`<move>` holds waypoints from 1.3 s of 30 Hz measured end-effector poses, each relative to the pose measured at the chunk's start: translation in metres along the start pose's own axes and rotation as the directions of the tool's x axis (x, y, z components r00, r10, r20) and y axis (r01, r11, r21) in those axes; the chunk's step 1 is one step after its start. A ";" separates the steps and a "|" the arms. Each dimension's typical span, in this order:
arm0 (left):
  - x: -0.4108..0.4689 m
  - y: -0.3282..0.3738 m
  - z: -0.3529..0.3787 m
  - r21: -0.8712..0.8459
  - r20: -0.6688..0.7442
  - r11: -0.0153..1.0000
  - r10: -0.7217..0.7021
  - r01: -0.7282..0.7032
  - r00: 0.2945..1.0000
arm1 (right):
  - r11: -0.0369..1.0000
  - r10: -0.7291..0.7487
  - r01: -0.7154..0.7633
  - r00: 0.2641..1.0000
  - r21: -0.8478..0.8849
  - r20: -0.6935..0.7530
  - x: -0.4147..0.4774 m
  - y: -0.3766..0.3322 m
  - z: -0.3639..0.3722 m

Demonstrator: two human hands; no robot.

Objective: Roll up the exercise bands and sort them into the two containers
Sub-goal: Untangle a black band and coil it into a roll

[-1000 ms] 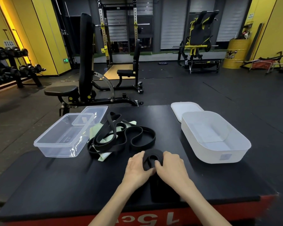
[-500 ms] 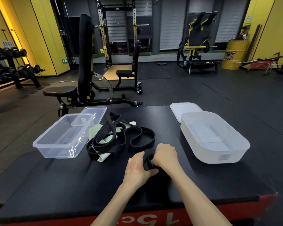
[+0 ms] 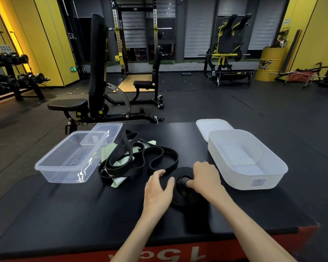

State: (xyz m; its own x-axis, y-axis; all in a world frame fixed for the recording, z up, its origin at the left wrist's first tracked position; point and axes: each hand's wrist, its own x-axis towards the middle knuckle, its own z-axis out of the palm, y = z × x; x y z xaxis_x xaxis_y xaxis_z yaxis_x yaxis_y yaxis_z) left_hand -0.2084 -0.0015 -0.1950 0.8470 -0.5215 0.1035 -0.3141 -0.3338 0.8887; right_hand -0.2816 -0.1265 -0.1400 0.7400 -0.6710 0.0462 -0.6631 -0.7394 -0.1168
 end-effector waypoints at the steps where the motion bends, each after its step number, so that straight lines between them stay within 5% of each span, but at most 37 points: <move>1: 0.002 0.001 0.000 -0.011 -0.034 1.000 0.001 -0.001 0.999 | 1.000 -0.004 0.004 1.000 -0.001 -0.012 0.001 0.004 -0.002; 5: 0.009 -0.005 -0.003 0.176 -0.063 0.974 0.155 -0.142 0.986 | 1.000 -0.028 0.028 0.998 -0.002 -0.059 0.007 0.020 -0.017; 9: 0.022 -0.025 -0.003 0.457 0.067 0.802 0.399 -0.384 0.914 | 0.998 -0.057 0.056 0.993 -0.014 -0.107 0.024 0.043 -0.045; 17: 0.047 -0.016 0.003 0.571 0.249 0.493 0.657 -0.656 0.711 | 0.991 -0.053 0.039 0.992 -0.125 -0.114 0.085 0.117 -0.103; 29: 0.068 -0.026 0.016 0.564 0.171 0.618 0.562 -0.548 0.810 | 0.989 -0.036 0.032 0.999 -0.146 -0.025 0.144 0.197 -0.093; 39: 0.067 -0.030 0.022 0.548 0.169 0.652 0.527 -0.524 0.833 | 0.928 -0.114 0.156 0.984 -0.339 0.140 0.176 0.182 -0.041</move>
State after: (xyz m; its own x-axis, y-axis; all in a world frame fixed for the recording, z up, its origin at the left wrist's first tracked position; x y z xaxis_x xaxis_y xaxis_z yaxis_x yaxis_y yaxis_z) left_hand -0.1518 -0.0432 -0.2242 0.4672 -0.7428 0.4796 -0.8837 -0.3748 0.2803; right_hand -0.2764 -0.3813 -0.1128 0.8193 -0.5678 -0.0802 -0.5380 -0.8095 0.2353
